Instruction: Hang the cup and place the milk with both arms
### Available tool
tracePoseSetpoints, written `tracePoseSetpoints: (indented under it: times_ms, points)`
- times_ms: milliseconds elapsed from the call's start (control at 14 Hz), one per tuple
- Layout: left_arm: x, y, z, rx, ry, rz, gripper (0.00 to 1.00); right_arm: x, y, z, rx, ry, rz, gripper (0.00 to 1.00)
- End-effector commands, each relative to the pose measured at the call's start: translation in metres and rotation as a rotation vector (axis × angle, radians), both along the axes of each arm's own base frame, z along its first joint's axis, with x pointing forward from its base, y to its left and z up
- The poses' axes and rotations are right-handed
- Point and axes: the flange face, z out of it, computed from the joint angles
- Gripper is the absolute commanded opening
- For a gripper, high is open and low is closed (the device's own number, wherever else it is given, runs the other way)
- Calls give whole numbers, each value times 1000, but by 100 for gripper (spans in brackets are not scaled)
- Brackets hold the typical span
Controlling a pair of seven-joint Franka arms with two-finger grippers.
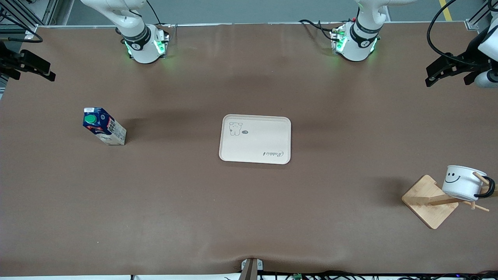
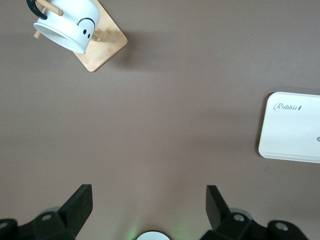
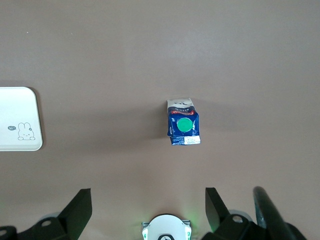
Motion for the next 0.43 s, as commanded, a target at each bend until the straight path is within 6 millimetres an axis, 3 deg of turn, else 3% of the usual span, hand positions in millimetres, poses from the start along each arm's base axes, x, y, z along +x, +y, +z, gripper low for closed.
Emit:
tracePoseSetpoints:
  times_ms: [0, 357]
  points:
    - [0, -3, 4, -6, 8, 12, 100, -10, 2, 1, 14, 3, -8, 100]
    - [-1, -1, 3, -2, 16, 19, 100, -10, 1, 1, 14, 6, -9, 100]
